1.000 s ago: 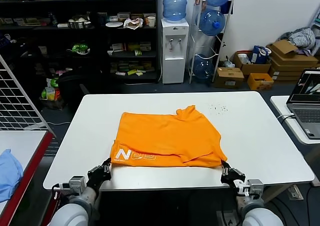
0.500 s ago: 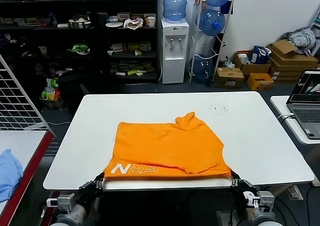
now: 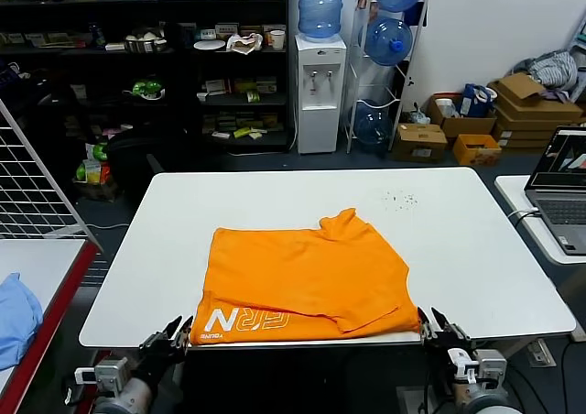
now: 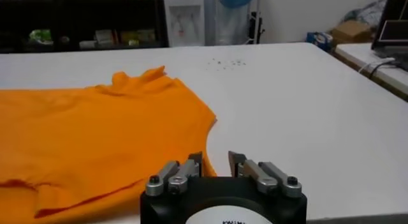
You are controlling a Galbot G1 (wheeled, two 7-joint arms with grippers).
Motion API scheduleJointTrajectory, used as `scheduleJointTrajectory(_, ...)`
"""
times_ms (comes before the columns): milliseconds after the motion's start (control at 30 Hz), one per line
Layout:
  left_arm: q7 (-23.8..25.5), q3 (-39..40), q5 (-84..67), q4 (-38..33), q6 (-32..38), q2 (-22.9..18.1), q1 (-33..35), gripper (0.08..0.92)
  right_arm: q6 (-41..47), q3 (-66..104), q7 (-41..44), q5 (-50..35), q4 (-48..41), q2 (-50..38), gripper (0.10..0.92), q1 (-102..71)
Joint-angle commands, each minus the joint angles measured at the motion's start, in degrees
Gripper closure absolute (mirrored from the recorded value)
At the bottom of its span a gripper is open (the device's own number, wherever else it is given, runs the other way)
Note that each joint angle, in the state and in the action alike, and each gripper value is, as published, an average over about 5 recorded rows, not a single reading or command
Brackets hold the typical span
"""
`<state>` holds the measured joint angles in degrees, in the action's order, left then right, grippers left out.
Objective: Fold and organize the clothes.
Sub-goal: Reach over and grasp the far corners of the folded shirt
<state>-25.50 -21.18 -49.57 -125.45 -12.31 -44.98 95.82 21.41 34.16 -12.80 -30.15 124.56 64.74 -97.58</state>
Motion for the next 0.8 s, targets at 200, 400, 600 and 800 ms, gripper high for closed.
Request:
scheduleJointTrajectory(200, -1.3, 8.4, -11.9, 10.1, -2.8, 1.6, -29.4, 0.445, 5.4, -5.7, -2.2, -10.7, -4.9, -6.4, 0.335, 24.6)
scheduleJointTrajectory(400, 1.6, 20.6, -15.4, 24.9, -5.0, -0.9, -49.2, 0.271, 8.0, -16.8, -7.4, -15.5, -21.4, -4.6, 0.172, 46.8)
scheduleJointTrajectory(600, 5.4, 28.4, -19.4, 38.5, -9.7, -5.0, -60.1, 0.113, 11.8, -24.1, -10.3, -17.2, -38.6, 0.7, 0.106, 60.5)
scheduleJointTrajectory(800, 8.3, 31.6, -16.6, 47.1, -9.9, -8.6, -64.8, 0.079, 13.7, -25.3, -9.5, -17.1, -48.3, 3.6, 0.104, 64.9)
